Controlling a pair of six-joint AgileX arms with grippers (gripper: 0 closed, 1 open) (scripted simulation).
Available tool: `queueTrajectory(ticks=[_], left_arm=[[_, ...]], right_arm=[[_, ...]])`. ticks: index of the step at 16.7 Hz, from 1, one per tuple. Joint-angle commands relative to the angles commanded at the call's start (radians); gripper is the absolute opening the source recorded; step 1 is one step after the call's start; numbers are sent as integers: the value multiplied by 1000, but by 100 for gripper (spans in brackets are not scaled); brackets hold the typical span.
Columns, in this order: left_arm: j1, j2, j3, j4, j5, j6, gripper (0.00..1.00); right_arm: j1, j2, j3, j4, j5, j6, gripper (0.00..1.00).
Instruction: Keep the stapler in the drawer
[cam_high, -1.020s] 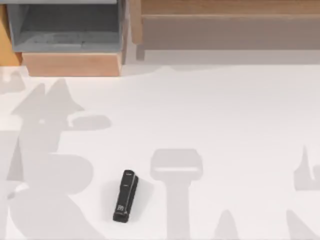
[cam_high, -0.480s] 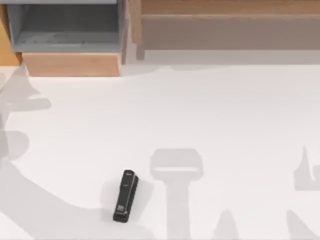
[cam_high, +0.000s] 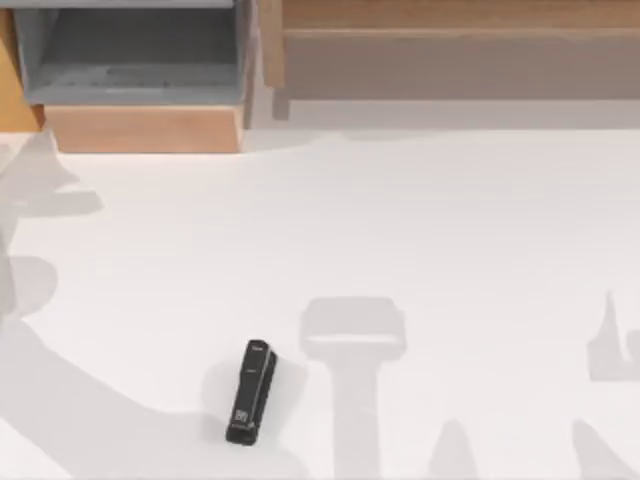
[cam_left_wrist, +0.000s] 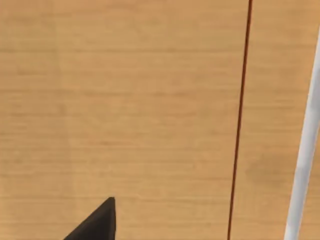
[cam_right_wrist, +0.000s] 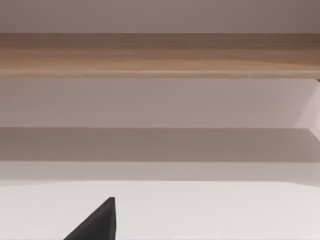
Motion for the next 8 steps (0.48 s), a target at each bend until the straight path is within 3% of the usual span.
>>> queueTrajectory(ticks=[8], left_arm=[[-16,41,86,-44,-16,0,100]], right_arm=[[0,0,0,0,0,0,100]])
